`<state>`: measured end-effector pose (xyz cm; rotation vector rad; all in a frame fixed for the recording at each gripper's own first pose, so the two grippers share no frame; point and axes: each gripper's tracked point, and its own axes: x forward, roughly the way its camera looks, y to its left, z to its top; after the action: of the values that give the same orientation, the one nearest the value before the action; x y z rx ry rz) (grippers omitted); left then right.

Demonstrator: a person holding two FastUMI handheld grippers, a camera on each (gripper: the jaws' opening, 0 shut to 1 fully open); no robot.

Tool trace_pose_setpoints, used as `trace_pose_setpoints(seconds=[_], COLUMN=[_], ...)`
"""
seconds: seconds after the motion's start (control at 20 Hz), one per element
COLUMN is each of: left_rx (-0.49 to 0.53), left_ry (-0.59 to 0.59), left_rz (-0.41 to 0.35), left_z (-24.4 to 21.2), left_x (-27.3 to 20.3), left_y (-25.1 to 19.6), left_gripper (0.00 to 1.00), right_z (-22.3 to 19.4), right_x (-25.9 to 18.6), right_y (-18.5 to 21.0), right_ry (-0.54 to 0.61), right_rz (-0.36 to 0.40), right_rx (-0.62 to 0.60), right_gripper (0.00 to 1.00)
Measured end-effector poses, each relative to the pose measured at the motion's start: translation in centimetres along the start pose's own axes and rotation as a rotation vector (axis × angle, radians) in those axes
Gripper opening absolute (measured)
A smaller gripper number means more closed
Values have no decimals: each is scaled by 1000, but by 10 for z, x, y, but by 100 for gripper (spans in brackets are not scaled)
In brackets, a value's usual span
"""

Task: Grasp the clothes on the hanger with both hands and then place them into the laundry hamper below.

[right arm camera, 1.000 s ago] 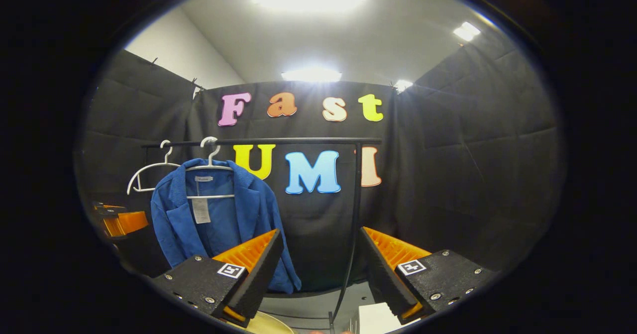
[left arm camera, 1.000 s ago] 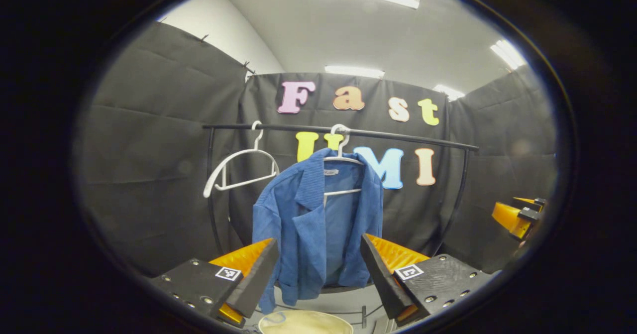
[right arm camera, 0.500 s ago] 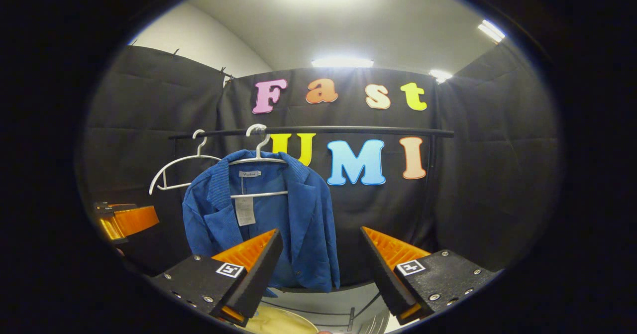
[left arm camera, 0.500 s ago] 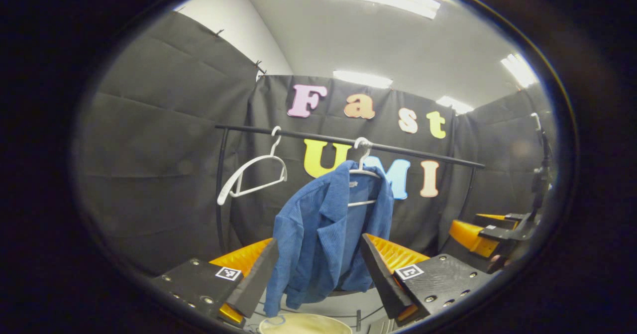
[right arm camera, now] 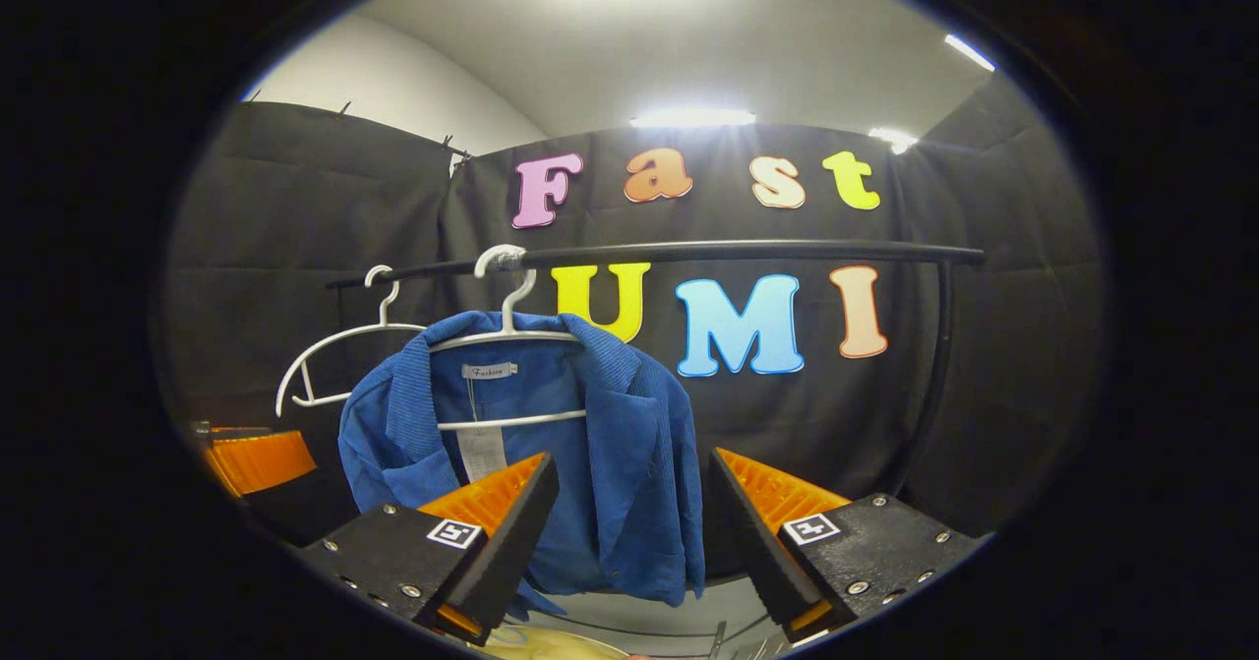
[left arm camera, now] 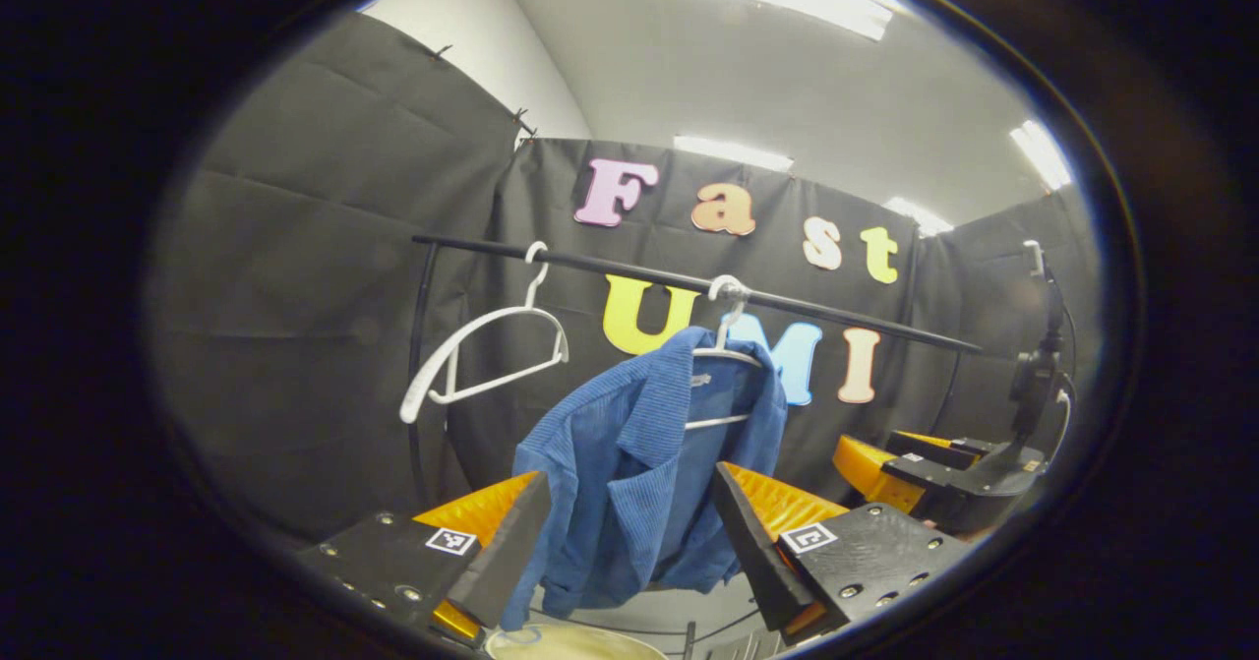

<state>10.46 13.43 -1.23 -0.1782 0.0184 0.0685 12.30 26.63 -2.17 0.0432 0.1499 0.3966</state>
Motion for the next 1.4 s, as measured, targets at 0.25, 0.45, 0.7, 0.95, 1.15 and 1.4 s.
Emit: trace_pose_setpoints(seconds=[0.25, 0.45, 0.7, 0.95, 1.15, 1.4], left_rx=[20, 5, 3, -6, 2, 13], left_ry=[17, 48, 76, 62, 53, 23], left_rz=[85, 169, 249, 333, 390, 416], left_z=[-15, -38, -57, -66, -70, -63], left_x=[65, 102, 139, 160, 166, 166], left_y=[-25, -33, -37, -31, -26, -23], left_gripper=[95, 95, 95, 95, 95, 95], right_z=[-21, -41, -66, -77, -81, -74], right_x=[57, 93, 127, 148, 159, 169], right_y=[-1, 6, 14, 19, 19, 19], right_ry=[55, 100, 152, 160, 155, 129], right_rz=[89, 173, 263, 302, 311, 320], right_rx=[45, 60, 89, 75, 50, 30], right_gripper=[95, 95, 95, 95, 95, 95])
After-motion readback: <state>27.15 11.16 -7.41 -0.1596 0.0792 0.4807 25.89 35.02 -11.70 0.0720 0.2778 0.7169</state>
